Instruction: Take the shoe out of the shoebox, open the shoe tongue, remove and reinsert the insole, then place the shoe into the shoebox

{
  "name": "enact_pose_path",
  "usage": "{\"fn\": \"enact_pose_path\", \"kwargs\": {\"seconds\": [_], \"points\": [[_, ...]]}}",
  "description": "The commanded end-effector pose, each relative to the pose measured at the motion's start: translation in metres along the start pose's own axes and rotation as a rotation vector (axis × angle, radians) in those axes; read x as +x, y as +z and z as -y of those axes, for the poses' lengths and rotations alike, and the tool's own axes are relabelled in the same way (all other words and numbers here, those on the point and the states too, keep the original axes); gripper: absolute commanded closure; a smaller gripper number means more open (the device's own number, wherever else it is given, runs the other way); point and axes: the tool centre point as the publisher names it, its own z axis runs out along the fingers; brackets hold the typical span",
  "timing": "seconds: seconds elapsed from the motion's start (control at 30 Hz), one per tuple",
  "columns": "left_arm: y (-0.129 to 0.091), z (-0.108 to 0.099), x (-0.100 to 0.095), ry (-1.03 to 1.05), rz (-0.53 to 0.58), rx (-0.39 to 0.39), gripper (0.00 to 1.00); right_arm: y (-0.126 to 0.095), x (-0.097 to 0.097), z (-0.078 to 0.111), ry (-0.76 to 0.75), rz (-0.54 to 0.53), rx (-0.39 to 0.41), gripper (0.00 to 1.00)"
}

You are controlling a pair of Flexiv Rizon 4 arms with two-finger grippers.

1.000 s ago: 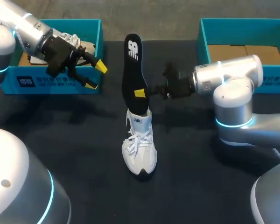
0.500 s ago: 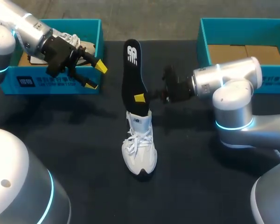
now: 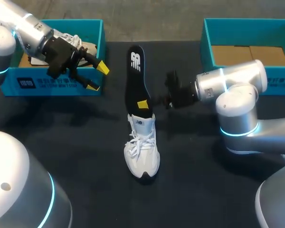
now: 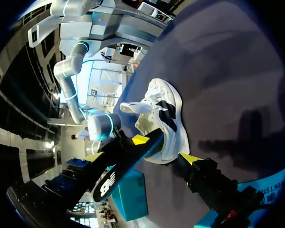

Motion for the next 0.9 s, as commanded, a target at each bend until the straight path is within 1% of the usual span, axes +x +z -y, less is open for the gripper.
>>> {"fn": "enact_pose_path", "kwargs": {"seconds": [0.03, 0.33, 0.5, 0.53, 0.57, 0.67, 0.7, 0.73, 0.9], "points": [[0.0, 0.0, 0.0, 0.001, -0.003, 0.0, 0.0, 0.002, 0.005, 0.004, 0.014, 0.015, 0.013, 1.0], [0.0, 0.0, 0.0, 0.001, -0.003, 0.0, 0.0, 0.005, 0.009, 0.016, 0.054, 0.03, 0.022, 1.0], [0.0, 0.0, 0.0, 0.001, -0.003, 0.0, 0.0, 0.004, 0.009, 0.018, 0.062, 0.036, 0.015, 1.0], [0.0, 0.0, 0.0, 0.001, -0.003, 0.0, 0.0, 0.002, 0.01, 0.015, 0.059, 0.04, 0.009, 1.0], [0.0, 0.0, 0.0, 0.001, -0.003, 0.0, 0.0, 0.001, 0.01, 0.013, 0.057, 0.04, 0.008, 0.93], [0.0, 0.0, 0.0, 0.001, -0.003, 0.0, 0.0, 0.0, 0.011, 0.009, 0.047, 0.041, 0.009, 0.89], [0.0, 0.0, 0.0, 0.001, -0.003, 0.0, 0.0, 0.0, 0.011, 0.009, 0.047, 0.041, 0.009, 0.89], [0.0, 0.0, 0.0, 0.001, -0.003, 0.0, 0.0, 0.0, 0.011, 0.006, 0.04, 0.041, 0.009, 0.84], [0.0, 0.0, 0.0, 0.001, -0.003, 0.0, 0.0, 0.001, 0.011, 0.0, 0.025, 0.039, 0.011, 0.82]]}}
